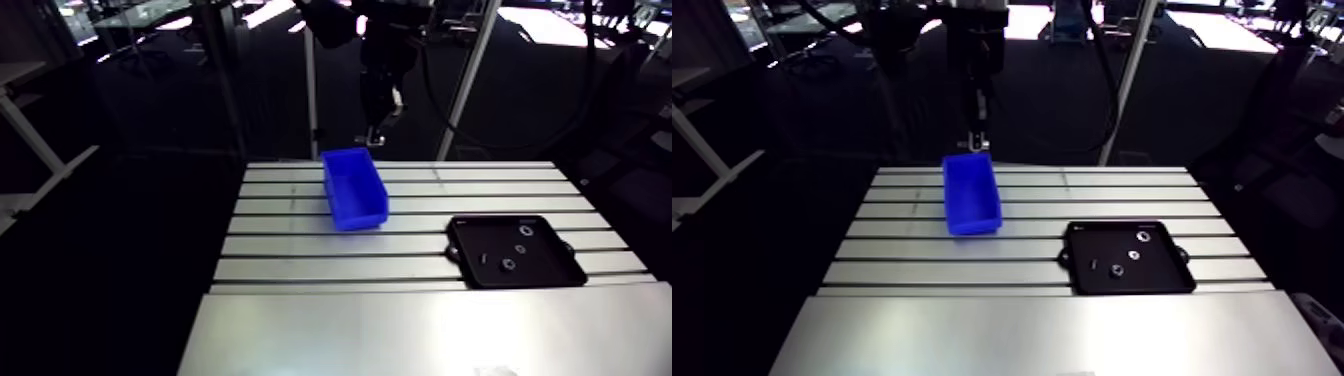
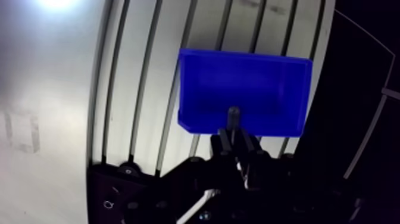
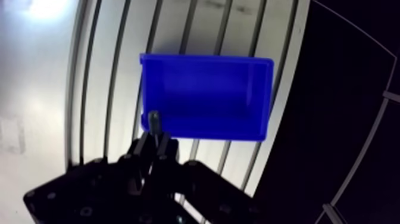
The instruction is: Pick up the M10 bolt from the tray and put it into the blue bin.
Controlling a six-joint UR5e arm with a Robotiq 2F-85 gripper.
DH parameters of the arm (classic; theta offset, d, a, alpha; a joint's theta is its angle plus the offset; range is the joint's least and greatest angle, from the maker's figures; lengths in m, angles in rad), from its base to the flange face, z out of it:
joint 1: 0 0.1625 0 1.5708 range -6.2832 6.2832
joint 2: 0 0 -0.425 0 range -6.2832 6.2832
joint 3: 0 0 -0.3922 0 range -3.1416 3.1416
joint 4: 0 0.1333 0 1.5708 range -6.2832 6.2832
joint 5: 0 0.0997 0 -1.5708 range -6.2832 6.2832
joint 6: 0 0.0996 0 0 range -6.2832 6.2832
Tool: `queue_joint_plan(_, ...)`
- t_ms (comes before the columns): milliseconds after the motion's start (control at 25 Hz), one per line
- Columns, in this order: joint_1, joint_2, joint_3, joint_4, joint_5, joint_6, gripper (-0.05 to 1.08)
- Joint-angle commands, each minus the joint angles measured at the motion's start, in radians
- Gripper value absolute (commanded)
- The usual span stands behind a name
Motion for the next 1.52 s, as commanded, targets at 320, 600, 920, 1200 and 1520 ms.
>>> queue_joint_plan(320, 0.051, 0.139, -0.002, -0.134, -0.074, 0.073, 1.03)
queue_joint_plan(600, 0.061, 0.177, -0.003, -0.182, -0.088, 0.076, 1.02)
queue_joint_plan(920, 0.078, 0.231, -0.014, -0.202, -0.112, 0.104, 1.02)
queue_joint_plan(1200, 0.078, 0.278, -0.022, -0.234, -0.134, 0.118, 1.01)
queue_joint_plan(1520, 0.086, 0.298, -0.034, -0.235, -0.135, 0.119, 0.97)
